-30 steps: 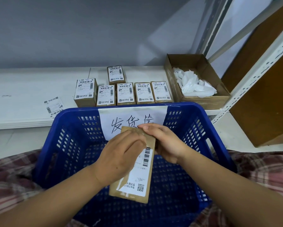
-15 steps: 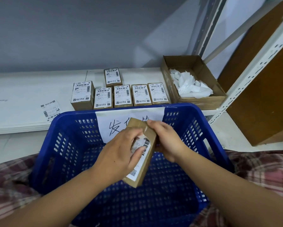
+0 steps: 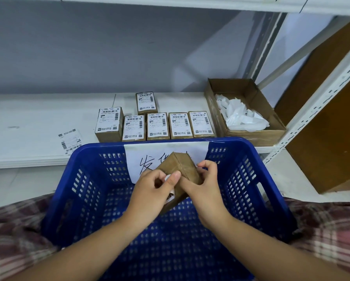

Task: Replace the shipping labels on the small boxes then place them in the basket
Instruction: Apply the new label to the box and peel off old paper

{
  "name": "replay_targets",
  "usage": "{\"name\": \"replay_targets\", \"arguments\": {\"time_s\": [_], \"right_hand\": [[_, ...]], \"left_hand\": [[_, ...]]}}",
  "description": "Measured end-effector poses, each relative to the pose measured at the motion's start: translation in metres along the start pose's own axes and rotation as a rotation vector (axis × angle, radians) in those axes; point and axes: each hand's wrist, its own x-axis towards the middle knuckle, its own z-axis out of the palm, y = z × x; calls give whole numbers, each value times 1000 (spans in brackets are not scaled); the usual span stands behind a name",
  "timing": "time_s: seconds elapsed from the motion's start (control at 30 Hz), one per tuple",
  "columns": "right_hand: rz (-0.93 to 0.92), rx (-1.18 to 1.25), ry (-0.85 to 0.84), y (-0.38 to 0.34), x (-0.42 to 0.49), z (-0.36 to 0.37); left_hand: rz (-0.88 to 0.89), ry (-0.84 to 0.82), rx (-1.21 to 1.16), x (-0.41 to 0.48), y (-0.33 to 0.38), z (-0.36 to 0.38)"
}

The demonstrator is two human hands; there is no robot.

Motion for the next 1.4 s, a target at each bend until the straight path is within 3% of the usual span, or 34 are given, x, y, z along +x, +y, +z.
{"name": "replay_targets", "arguments": {"time_s": [0.13,0.33,0.43,0.6,0.8,0.93,1.4], "right_hand": [[-60,-137,-40,3,-2,-2],[-118,-534,-188,2,9,-9],[-111,-570,-215,2,11,-11],[-56,-478,-223,4,13,-8],[103,-133,-345,-4,20,-13],[172,13,-320,-2,18,-11],[195,97,-375,-15,27,-21]], "left_hand": [[44,1,33,1,-2,-2],[99,-27,129,-6,-2,0],[81,-25,134,-4,-1,-1],[63,-5,109,-3,0,-5],[88,-13,66,0,2,-9],[170,53,79,0,5,-9],[276,58,16,2,10,-15]]}}
